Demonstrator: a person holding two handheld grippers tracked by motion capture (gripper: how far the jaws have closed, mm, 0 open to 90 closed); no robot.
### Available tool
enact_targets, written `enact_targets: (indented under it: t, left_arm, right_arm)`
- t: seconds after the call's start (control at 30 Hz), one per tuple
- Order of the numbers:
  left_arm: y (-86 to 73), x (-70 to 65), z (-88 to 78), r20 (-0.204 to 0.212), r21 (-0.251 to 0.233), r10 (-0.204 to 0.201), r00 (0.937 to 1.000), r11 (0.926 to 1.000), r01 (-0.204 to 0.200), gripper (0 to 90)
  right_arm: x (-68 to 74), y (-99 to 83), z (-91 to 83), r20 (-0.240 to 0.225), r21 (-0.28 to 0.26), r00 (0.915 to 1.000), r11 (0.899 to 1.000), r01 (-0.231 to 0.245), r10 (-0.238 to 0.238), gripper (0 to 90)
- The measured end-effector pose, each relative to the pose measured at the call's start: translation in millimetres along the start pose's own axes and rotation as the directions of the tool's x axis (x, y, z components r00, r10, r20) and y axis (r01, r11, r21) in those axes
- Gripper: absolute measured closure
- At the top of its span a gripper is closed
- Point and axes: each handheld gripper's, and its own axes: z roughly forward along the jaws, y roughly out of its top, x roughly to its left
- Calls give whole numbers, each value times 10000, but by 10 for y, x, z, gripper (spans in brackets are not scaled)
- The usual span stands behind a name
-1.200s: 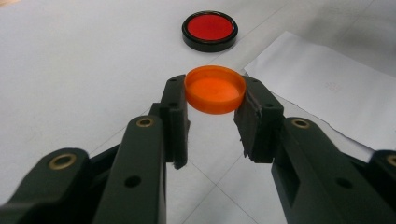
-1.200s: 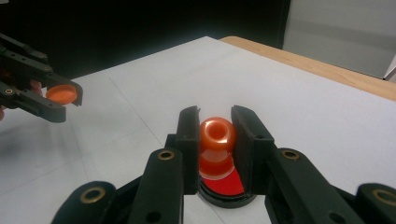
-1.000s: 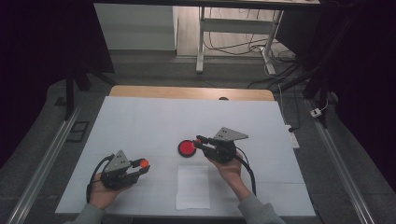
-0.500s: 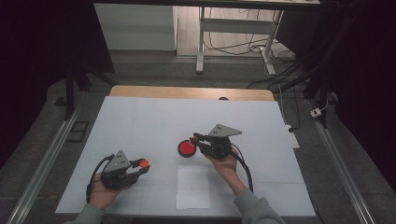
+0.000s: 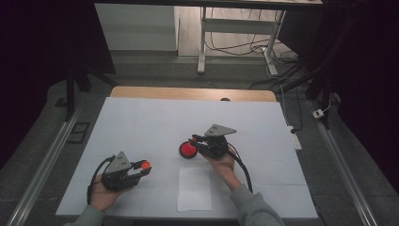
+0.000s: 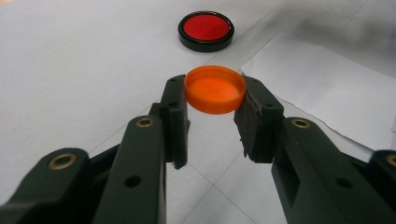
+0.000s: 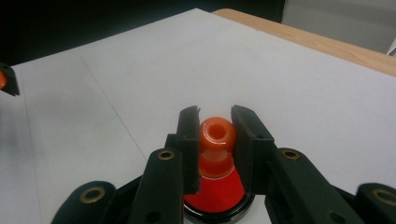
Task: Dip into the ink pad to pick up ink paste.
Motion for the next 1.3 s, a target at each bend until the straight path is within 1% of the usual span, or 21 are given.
enact_targets:
  t: [0.23,0.4,0.5,0.63,0.77,1.03,1.3]
  left_arm:
    - [10,-12,25,53,71,27,10000,10000,-28,650]
    - [10,-17,36,57,121,26,10000,9999,-27,650]
    - [7,-11,37,56,127,9,10000,9999,-10,650]
    - [3,-5,37,56,151,-25,10000,9999,24,650]
    - [2,-4,41,49,171,-24,10000,9999,23,651]
    - [1,-7,39,44,175,-37,10000,9998,36,651]
    - [-2,-2,43,62,218,-21,10000,9998,20,651]
  right_arm:
    - [-26,-21,65,63,264,9999,9996,76,-78,724]
    - [-42,-51,129,115,506,9999,9987,60,-66,724]
    - [-44,-71,174,88,545,10000,9985,-7,2,723]
    - [-48,-100,220,118,719,9999,9974,34,-43,724]
    - [-21,-103,239,117,884,9996,9957,265,-276,724]
    - [-7,-126,274,91,961,9994,9949,310,-320,724]
    - [-10,-132,290,133,1118,9988,9927,452,-470,723]
